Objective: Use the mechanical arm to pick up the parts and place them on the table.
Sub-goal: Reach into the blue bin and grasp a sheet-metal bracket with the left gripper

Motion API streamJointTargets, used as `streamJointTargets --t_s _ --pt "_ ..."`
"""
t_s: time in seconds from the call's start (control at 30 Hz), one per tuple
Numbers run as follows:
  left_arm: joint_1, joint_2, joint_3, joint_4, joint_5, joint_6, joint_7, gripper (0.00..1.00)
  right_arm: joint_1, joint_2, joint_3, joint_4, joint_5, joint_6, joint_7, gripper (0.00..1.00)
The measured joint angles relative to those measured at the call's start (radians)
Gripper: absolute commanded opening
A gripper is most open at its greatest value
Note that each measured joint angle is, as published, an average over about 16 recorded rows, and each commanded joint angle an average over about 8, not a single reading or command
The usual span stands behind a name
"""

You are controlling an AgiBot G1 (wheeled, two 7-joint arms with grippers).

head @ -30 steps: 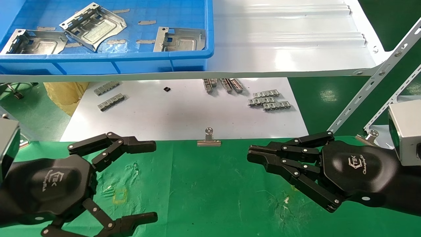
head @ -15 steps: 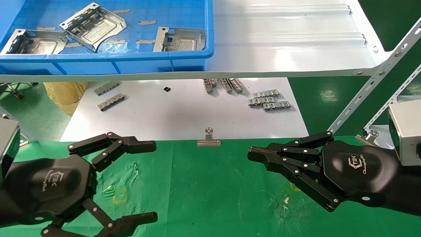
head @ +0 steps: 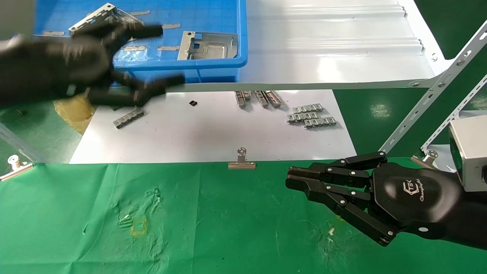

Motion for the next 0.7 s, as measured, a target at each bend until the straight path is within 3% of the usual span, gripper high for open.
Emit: streamJointTargets --t_s 0.1,0.17,0.33,0.43,0.7 --pt "-0.124 0.066 0.036 0.161 0.094 -0.075 0.016 0.98 0.000 0.000 0.000 0.000 0.000 0.000 0.000 1.00" --pt "-0.198 0.107 0.059 0.271 0.153 -0.126 0.030 0.91 0.000 0.000 0.000 0.000 0.000 0.000 0.000 1.00" --pt "-0.340 0.182 0.108 0.510 0.275 -0.240 0.066 0.31 0.000 0.000 0.000 0.000 0.000 0.000 0.000 1.00" --pt "-0.399 0.205 0.131 0.613 0.325 -0.281 0.080 0.02 0.000 0.000 0.000 0.000 0.000 0.000 0.000 1.00" --pt "-0.490 0.214 0.182 0.774 0.410 -0.281 0.091 0.00 0.000 0.000 0.000 0.000 0.000 0.000 0.000 1.00"
